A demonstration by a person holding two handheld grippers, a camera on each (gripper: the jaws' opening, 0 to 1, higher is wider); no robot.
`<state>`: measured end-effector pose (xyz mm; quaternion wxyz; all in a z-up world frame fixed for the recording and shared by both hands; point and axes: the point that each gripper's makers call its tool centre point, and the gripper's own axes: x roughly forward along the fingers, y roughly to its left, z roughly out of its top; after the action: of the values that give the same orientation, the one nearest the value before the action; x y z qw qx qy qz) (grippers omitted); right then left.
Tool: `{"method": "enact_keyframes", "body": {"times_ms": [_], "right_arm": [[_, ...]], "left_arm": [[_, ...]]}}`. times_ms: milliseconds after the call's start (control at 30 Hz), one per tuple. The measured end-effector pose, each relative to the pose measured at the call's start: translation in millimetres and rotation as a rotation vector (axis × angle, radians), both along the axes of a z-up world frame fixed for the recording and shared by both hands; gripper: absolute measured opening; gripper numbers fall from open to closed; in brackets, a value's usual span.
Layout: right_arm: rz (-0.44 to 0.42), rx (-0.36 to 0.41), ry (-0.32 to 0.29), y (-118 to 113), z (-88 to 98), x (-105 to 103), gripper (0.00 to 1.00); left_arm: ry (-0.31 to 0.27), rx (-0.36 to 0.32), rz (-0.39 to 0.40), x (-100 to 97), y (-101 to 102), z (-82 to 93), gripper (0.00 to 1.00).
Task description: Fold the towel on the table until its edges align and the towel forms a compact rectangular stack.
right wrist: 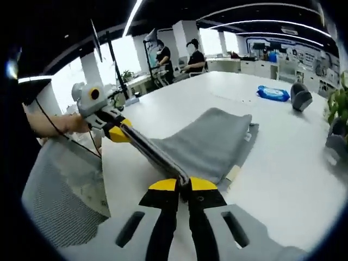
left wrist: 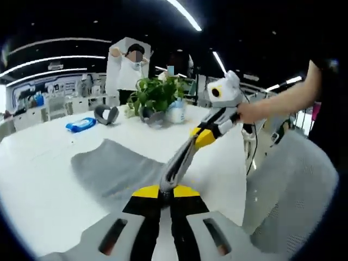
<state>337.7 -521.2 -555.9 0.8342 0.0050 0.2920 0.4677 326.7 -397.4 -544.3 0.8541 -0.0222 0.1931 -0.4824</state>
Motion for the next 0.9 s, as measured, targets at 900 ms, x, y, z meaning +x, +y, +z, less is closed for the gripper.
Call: {"method": "enact_keyframes", "body": {"times_ms": [900], "right_arm": [[0.087,0.530,0.102,-10.6,92.2,-48.4,0.03]], "left_arm": [[0.468,-0.630,-0.238,-38.5,-7.7,79.5,0.05]]}}
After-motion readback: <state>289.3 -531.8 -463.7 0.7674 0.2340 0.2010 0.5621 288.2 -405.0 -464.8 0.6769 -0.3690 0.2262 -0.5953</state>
